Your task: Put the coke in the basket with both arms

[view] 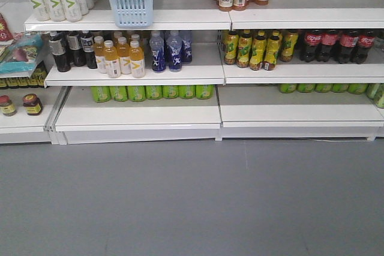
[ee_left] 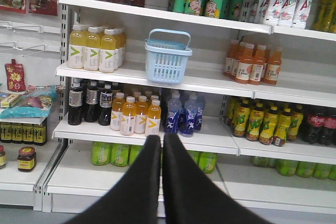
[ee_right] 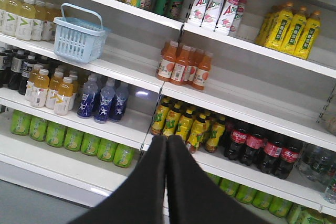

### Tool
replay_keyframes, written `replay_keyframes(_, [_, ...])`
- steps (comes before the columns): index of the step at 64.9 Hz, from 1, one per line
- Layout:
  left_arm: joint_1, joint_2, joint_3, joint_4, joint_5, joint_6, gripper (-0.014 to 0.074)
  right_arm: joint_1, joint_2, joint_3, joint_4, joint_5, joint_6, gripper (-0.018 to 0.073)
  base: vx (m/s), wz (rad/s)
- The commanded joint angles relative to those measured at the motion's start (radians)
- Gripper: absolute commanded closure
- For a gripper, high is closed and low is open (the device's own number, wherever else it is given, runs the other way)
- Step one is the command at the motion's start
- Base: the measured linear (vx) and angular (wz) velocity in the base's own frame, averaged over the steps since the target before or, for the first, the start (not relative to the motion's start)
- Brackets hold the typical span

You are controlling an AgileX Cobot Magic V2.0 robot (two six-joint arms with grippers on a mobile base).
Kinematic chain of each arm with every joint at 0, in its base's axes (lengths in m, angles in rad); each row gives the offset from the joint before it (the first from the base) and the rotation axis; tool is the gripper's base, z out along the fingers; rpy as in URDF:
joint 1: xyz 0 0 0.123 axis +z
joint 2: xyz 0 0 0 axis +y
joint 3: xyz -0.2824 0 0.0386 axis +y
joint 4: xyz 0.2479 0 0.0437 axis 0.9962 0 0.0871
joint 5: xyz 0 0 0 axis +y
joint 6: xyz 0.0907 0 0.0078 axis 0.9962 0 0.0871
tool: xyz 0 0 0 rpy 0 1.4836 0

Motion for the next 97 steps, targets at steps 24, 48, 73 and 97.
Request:
replay_keyframes(24, [-0.006,-0.010,0.013,-0.002,-0.076,-0.001,0.0603,-0.008,-0.010,0.013,-0.007,-0.072,-0.011,0.0568,0.00,0.00])
replay_keyframes(48, [-0.006,-0.010,0.013,-0.002,-0.076,-0.001,0.0603,-0.008,-0.010,0.013,-0.007,-0.071,-0.011,0.0568,0.00,0.00])
replay_keyframes(73, [-0.006,-0.010,0.013,-0.002,-0.076,-0.001,0.0603,-0.008,-0.010,0.013,-0.007,-0.071,-0.011,0.0568,0.00,0.00])
replay_keyframes(97, [-0.006,-0.010,0.013,-0.002,-0.076,-0.001,0.0603,-0.008,-0.010,0.013,-0.007,-0.071,-0.011,0.0568,0.01,0.00])
